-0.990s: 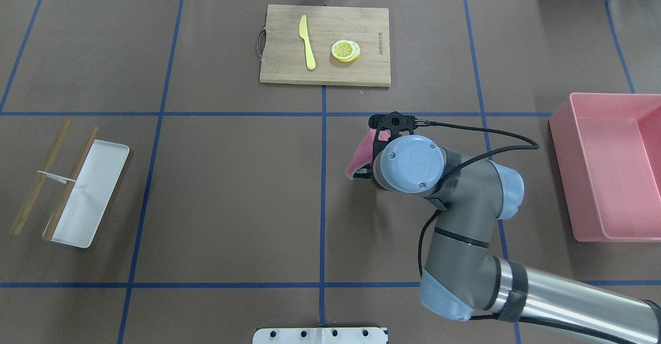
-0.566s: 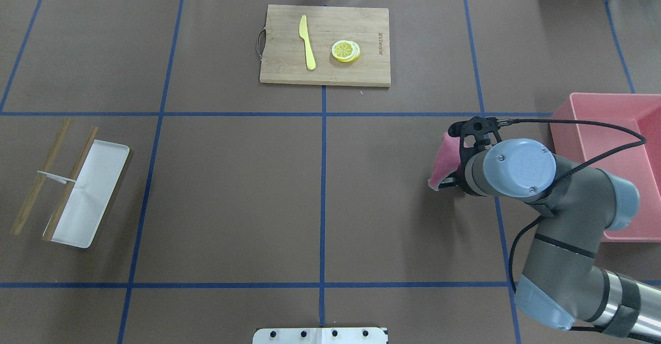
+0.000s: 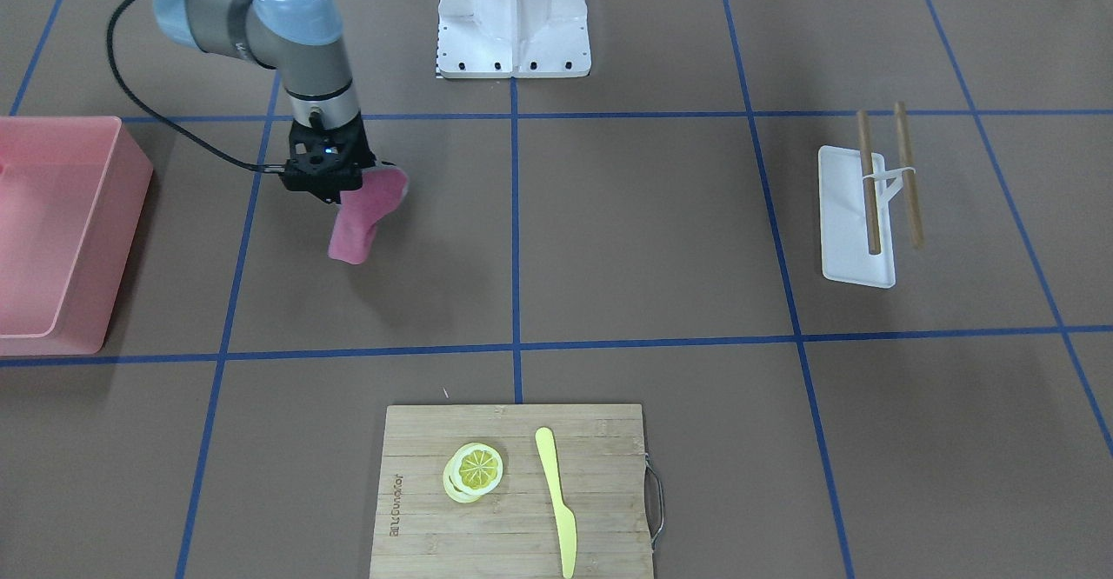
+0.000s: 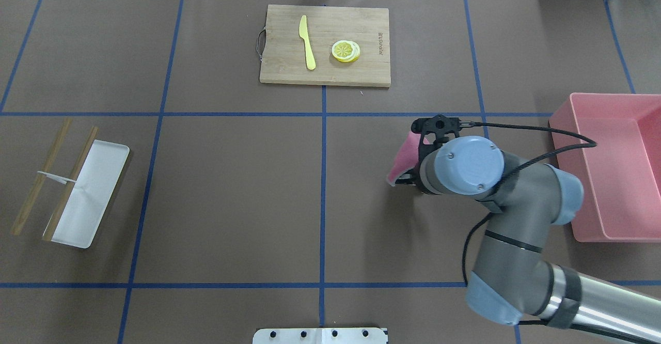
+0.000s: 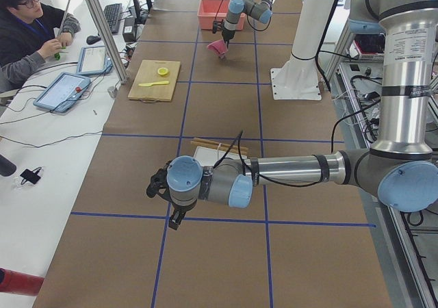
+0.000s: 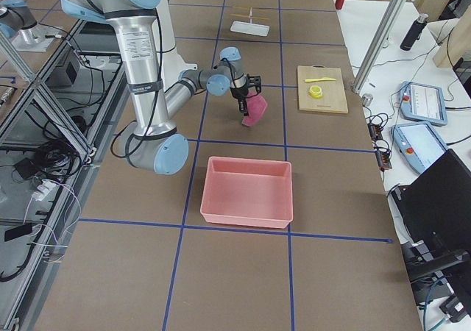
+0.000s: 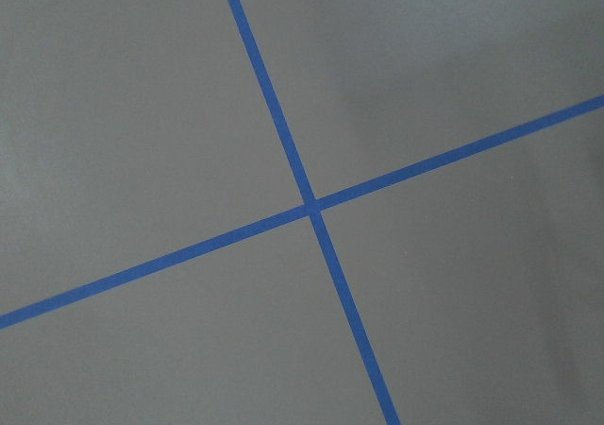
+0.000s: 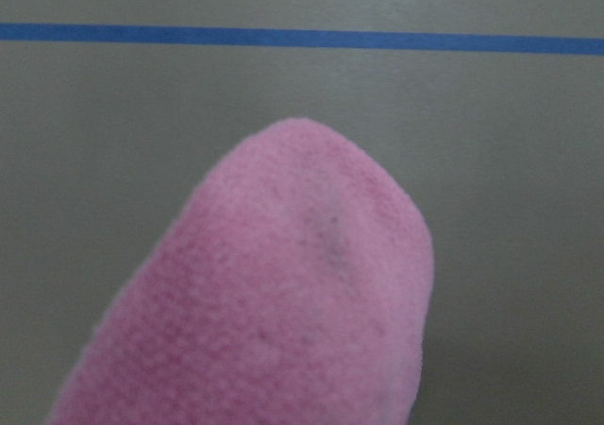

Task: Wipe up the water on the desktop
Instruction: 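Wipe the table surface with the cloth in the right gripper, sweeping back and forth, then carry the cloth with the right gripper into the pink bin and release it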

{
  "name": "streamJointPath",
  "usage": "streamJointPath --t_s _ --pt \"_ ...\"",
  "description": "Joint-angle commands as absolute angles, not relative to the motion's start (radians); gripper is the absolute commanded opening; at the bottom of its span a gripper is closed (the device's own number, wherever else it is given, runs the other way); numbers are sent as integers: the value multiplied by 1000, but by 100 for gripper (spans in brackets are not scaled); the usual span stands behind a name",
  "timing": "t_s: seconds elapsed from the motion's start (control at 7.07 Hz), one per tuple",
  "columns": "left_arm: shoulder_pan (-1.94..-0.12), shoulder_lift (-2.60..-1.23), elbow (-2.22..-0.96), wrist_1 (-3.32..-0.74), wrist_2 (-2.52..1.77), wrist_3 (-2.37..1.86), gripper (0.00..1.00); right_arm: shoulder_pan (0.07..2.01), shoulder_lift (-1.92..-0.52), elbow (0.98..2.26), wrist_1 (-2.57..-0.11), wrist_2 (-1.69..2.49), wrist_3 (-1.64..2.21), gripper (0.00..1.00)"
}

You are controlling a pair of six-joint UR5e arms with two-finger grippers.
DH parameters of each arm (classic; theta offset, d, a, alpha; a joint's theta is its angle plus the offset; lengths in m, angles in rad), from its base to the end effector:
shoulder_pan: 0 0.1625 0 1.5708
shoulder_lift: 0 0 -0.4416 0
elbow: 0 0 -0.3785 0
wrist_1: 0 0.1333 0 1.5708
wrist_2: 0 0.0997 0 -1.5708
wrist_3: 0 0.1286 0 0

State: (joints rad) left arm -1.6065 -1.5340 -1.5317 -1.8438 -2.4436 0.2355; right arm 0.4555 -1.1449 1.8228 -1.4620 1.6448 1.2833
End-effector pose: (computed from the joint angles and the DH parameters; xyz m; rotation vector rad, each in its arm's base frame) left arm -0.0517 -0.4736 0.6940 0.3012 0.8395 0.2724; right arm -0.5189 -0.3920 0.3472 0.2202 -0.7587 0.1301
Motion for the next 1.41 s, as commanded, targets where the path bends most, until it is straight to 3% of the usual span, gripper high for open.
streamJointPath --t_s 0.0,0.28,0.57,0.99,1.27 --pt "-1608 -1534 -1532 -1844 -2444 233 98 434 -915 1695 -1491 1629 1422 0" --pt "-1608 -1534 -1532 -1844 -2445 232 98 512 -929 1852 -1656 1697 1375 0" --pt "-1606 -1532 -1531 -1844 -2445 232 98 670 -1219 2142 -1697 1866 1069 0" --pt "-1606 -1528 -1531 -1844 -2445 235 98 938 -1518 2200 -1668 2044 632 0" --pt "-1606 -1529 -1531 -1844 -2445 232 98 1119 -1774 2171 -1490 2184 353 0"
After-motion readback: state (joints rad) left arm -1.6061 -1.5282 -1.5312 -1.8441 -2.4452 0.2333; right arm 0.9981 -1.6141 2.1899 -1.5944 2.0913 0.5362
